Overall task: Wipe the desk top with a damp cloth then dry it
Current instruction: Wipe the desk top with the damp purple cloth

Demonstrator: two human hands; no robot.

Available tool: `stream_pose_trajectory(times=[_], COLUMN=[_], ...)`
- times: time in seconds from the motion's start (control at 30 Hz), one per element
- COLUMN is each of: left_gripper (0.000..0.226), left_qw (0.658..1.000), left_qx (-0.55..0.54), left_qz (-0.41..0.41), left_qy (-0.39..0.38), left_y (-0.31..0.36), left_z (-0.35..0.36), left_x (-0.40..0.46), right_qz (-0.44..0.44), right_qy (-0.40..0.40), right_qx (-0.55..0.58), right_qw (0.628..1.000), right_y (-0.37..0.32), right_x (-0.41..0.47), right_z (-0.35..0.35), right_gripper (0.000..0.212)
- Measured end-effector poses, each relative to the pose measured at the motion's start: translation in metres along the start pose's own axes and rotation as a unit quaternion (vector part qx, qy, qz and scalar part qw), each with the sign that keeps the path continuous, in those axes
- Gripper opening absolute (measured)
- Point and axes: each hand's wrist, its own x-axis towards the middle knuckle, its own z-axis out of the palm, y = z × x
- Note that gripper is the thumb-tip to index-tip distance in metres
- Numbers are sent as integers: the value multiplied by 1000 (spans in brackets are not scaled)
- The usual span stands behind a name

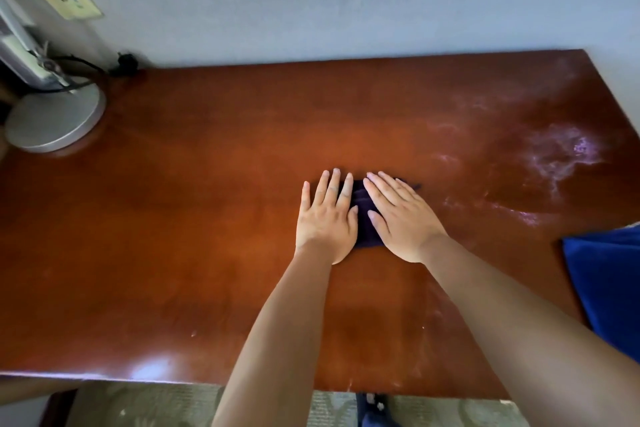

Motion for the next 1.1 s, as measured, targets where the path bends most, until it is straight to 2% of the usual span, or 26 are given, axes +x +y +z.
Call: stream_pose_trajectory(times=[0.2,0.43,0.5,0.57,0.63,0.7,0.77,1.1], left_gripper=[56,56,57,56,56,56,56,56], left_qw=[1000,999,998,997,996,994,993,995], left_qx=[-9,21,32,49,68,81,96,91], left_qz=[-11,31,39,48,58,63,60,-26], left_qy=[-13,-21,-24,-25,-25,-26,-27,-30], left_y=[3,1,-5,-17,-35,-54,-73,-159], left_z=[2,10,13,16,16,14,11,11], left_x=[-17,-69,-90,-106,-117,-123,-127,-152], right_qz=[14,55,65,80,86,82,74,-15], right_qy=[-8,-22,-24,-28,-27,-20,-14,-4], right_qx=[-5,-2,5,20,30,35,39,41], right_qw=[1000,998,998,996,995,996,996,999], right_y=[-9,-47,-67,-90,-112,-130,-147,-222], right_x=[-12,-66,-81,-91,-93,-88,-78,-27], right_z=[0,9,10,13,14,17,20,22], right_gripper=[83,85,79,64,65,82,89,88])
